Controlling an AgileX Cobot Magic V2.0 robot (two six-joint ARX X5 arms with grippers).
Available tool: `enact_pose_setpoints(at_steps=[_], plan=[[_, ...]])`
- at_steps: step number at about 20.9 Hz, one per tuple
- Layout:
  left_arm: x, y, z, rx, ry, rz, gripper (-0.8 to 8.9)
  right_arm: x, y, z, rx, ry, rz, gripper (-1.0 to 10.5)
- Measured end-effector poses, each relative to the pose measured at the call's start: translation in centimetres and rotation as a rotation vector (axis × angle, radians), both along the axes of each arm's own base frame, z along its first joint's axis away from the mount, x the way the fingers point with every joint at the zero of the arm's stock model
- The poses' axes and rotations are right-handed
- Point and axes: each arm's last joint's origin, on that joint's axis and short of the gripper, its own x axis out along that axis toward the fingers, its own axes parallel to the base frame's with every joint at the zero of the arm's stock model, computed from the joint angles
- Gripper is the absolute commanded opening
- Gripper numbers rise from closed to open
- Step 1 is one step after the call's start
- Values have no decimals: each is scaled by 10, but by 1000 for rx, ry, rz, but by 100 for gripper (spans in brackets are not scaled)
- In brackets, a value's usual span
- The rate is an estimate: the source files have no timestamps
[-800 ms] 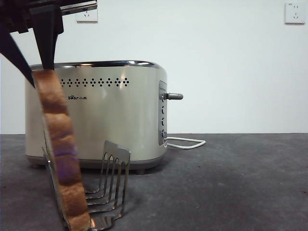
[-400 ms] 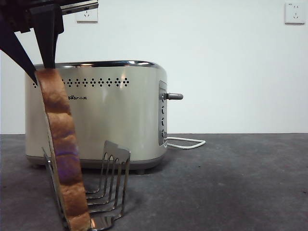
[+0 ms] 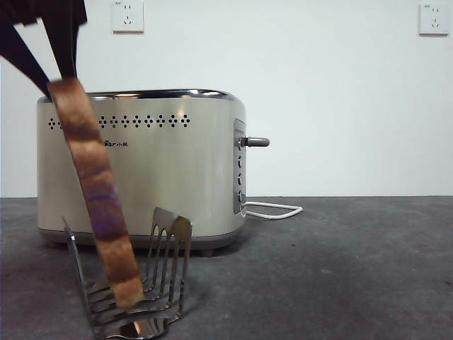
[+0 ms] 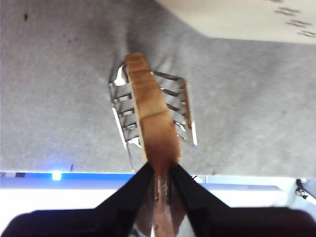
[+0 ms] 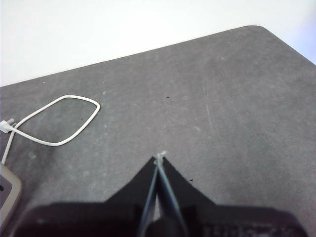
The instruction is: Pick up a slice of bread from the rack,put the bread on the toaster,press the button
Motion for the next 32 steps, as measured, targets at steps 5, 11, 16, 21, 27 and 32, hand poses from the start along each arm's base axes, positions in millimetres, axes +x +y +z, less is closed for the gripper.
enact_pose_setpoints(at_steps=[5,11,16,21,27,32], plan=[[-6,4,12,-63,-74,-30,-8,0,0,0,0,0,0,-3],[-21,12,41,-149,-230,-165,-8,0,0,0,0,0,0,-3],[-35,21,73,-119,-350,-343,-8,0,0,0,0,0,0,-3],[-51,33,115,-8,-563,-606,-8,0,0,0,0,0,0,-3],[-63,45,153,217,-883,-888,-5,0,0,0,1,0,0,-2],[-68,49,165,380,-1056,-1131,-5,0,0,-1,1,7,2,-2]])
